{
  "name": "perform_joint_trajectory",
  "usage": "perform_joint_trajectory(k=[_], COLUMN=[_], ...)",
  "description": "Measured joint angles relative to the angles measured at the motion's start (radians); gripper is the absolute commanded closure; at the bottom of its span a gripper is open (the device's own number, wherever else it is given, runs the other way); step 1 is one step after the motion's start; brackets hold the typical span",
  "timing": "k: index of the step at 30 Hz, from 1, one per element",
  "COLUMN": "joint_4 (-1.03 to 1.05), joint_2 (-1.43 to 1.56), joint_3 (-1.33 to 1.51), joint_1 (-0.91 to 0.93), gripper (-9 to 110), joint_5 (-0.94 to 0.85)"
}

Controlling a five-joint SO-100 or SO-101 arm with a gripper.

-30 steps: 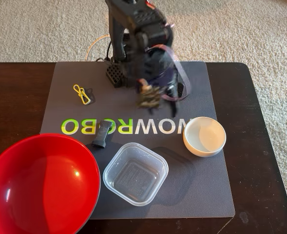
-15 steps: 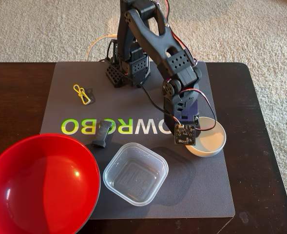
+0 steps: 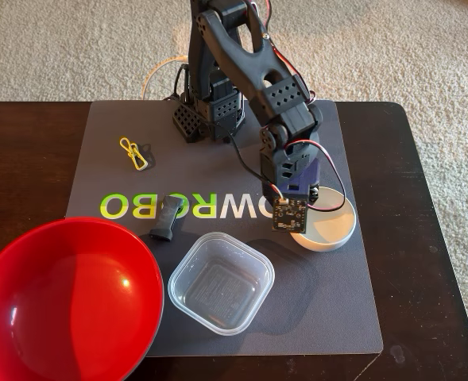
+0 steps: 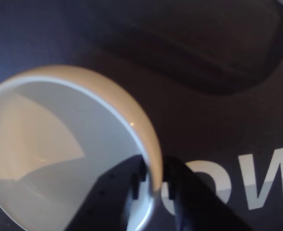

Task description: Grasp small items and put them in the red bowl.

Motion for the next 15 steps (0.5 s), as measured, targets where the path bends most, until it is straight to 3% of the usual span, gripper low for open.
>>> perform_joint_trajectory(k=[7, 15], joint_4=[0.003, 0.087], joint_2=[0.043, 0.439], joint_3=[0.012, 0.061], joint_1=[0.011, 0.206], gripper=[101, 101], joint_5=[-0.040, -0.124])
